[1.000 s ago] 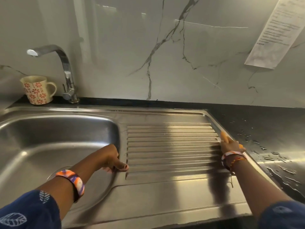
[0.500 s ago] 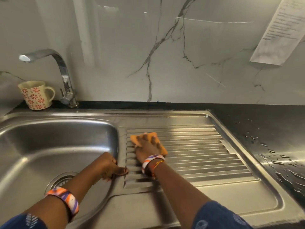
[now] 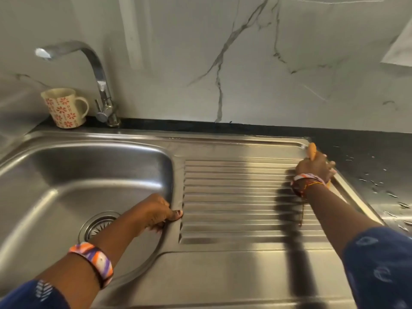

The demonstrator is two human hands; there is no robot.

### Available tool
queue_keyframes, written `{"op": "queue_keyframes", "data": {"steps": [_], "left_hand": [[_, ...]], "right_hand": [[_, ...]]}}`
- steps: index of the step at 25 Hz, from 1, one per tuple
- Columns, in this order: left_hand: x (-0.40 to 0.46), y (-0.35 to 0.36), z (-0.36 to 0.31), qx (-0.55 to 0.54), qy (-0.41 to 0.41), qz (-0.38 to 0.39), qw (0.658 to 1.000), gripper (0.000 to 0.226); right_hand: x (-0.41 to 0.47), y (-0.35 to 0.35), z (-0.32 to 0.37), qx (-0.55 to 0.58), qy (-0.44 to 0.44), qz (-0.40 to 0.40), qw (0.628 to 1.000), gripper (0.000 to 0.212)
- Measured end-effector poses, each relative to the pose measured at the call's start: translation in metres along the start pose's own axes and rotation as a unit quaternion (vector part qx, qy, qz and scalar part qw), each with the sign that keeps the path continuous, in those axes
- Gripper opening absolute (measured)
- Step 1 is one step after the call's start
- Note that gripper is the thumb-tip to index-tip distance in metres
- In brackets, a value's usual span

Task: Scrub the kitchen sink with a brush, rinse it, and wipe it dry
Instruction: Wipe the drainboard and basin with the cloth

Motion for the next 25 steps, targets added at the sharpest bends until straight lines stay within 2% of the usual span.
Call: {"op": "queue_keyframes", "data": {"steps": [1,4,5,6,9,11,14,19,21,23,25], "left_hand": [[0.003,-0.001,0.002,-0.011,-0.010,0.005,1.000,0.036],[0.014,-0.004,0.006,-0.043,-0.029,0.014,0.999,0.037],[0.017,-0.005,0.006,-0.050,-0.035,0.015,0.998,0.034],[0.020,-0.006,0.005,-0.059,-0.040,0.017,0.997,0.030],[0.021,-0.004,0.003,-0.091,-0.051,0.023,0.994,0.024],[0.020,-0.005,0.001,-0.112,-0.060,0.042,0.991,0.022],[0.019,-0.008,-0.005,-0.123,-0.068,0.049,0.989,0.022],[0.016,-0.007,-0.011,-0.114,-0.072,0.051,0.989,0.041],[0.019,-0.006,-0.009,-0.107,-0.084,0.049,0.990,0.041],[0.021,-0.005,-0.009,-0.111,-0.085,0.052,0.989,0.034],[0.023,-0.004,-0.008,-0.114,-0.066,0.052,0.990,0.032]], "right_hand": [[0.006,0.004,0.005,-0.071,0.000,0.001,0.997,0.044],[0.022,0.041,0.015,-0.168,-0.031,0.145,0.975,0.050],[0.024,0.052,0.027,-0.186,-0.033,0.167,0.968,0.052],[0.025,0.064,0.043,-0.193,-0.038,0.171,0.966,0.053],[0.001,0.101,0.089,-0.201,-0.042,0.113,0.972,0.054],[-0.032,0.123,0.118,-0.186,-0.061,0.118,0.974,0.057],[-0.075,0.162,0.151,-0.191,-0.134,0.157,0.960,0.059],[-0.135,0.211,0.213,-0.163,-0.309,0.291,0.890,0.056],[-0.149,0.213,0.220,-0.144,-0.359,0.342,0.856,0.050],[-0.163,0.206,0.221,-0.091,-0.365,0.435,0.818,0.046],[-0.170,0.198,0.218,-0.054,-0.310,0.509,0.801,0.044]]}}
Point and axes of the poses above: each hand's wrist, its own x-axis towards the middle knuckle, its own y-axis out of the palm, z = x × y, the point moved 3 cm from there along x, towards the middle knuckle, and after that the axes turned 8 degrees about z, right-handed, at the moved point
